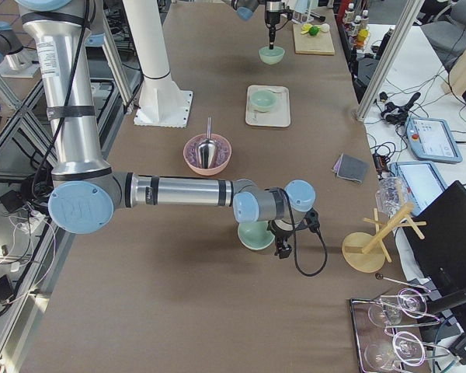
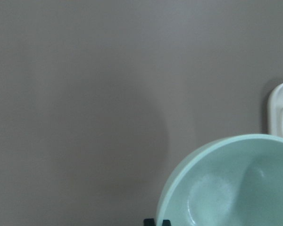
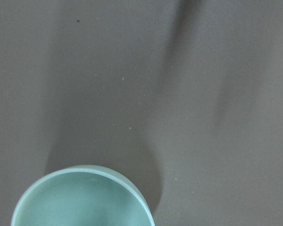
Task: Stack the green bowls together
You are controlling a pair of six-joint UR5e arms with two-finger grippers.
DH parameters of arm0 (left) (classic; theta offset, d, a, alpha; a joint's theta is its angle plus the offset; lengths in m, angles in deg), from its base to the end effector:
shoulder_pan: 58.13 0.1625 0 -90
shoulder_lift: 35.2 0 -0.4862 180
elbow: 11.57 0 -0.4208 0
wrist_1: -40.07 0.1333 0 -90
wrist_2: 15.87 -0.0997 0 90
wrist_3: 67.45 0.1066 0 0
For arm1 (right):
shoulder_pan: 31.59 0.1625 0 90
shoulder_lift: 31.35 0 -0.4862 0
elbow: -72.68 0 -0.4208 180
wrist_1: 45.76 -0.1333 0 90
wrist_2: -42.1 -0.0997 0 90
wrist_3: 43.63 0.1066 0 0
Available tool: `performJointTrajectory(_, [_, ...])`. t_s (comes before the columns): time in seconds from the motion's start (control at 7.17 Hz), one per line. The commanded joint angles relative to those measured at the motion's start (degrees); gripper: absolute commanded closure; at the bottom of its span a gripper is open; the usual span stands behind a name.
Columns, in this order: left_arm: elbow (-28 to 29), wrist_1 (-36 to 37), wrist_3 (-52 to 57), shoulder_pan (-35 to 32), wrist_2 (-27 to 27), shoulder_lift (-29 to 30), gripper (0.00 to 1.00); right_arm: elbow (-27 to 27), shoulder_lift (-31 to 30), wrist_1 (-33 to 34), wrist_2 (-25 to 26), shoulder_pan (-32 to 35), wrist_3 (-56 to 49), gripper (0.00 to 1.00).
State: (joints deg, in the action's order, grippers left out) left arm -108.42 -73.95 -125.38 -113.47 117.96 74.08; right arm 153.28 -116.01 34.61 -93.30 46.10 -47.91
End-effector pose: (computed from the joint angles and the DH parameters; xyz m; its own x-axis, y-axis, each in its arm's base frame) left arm 0.3271 -0.5777 0.4088 0.4633 0.0034 -0.8862 0.0531 0.9981 0.0316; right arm -0.0658 -0.5706 0.7412 0.6536 -0.2892 0.6994 0.2617 0.9535 0.1497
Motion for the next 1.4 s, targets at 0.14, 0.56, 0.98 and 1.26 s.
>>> performJointTrajectory(0.14, [0.5,2.9,-10.9,8.1,-5.7,8.7,1.00,-2.6,-0.7,-3.2,-0.4,-0.8,0.2,0.10])
performJointTrajectory(0.56, [0.7,3.7,-17.5,15.3,-11.3,13.0,1.00,-2.6,-1.5,-3.2,-0.4,-1.6,0.2,0.11])
performJointTrajectory(0.98, [2.7,3.5,-17.5,17.6,-13.6,15.2,1.00,-2.6,-1.5,-3.2,-0.4,-2.4,0.2,0.11])
performJointTrajectory(1.26, [5.2,2.7,-17.6,17.8,-14.0,16.9,0.95,-3.0,-1.6,-3.2,-0.4,-2.5,0.1,0.11])
